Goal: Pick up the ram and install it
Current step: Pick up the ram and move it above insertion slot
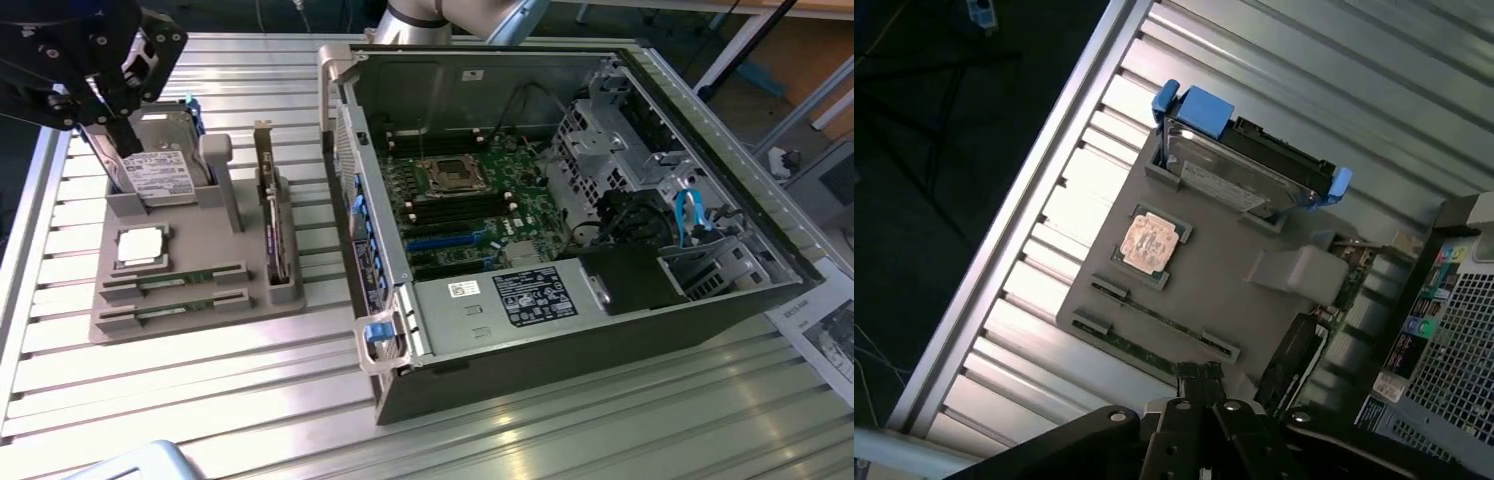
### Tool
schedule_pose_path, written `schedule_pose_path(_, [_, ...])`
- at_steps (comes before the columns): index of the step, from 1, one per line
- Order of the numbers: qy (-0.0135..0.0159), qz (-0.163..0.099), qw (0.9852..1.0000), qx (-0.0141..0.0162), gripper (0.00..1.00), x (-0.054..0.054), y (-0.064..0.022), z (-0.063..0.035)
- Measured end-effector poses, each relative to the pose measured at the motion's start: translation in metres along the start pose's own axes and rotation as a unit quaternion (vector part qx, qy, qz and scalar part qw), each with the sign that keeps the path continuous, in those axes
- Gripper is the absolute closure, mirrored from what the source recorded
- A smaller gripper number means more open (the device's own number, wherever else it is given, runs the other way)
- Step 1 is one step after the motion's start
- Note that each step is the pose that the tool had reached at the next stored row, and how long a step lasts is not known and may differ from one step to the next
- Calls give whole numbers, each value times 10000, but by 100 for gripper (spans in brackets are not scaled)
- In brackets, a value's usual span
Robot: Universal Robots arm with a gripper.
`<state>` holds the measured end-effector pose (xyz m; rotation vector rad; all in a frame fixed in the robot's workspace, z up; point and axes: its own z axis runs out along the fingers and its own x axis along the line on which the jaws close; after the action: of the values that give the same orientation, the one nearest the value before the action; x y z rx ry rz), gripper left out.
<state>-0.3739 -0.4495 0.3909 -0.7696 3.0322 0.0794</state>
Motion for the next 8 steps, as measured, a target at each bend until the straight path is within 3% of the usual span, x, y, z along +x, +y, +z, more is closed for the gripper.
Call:
schedule_pose_path(6, [23, -492, 9988, -12, 90, 0, 0, 0])
schedule_pose_path(8, [34, -730, 9973, -18, 90, 0, 0, 0])
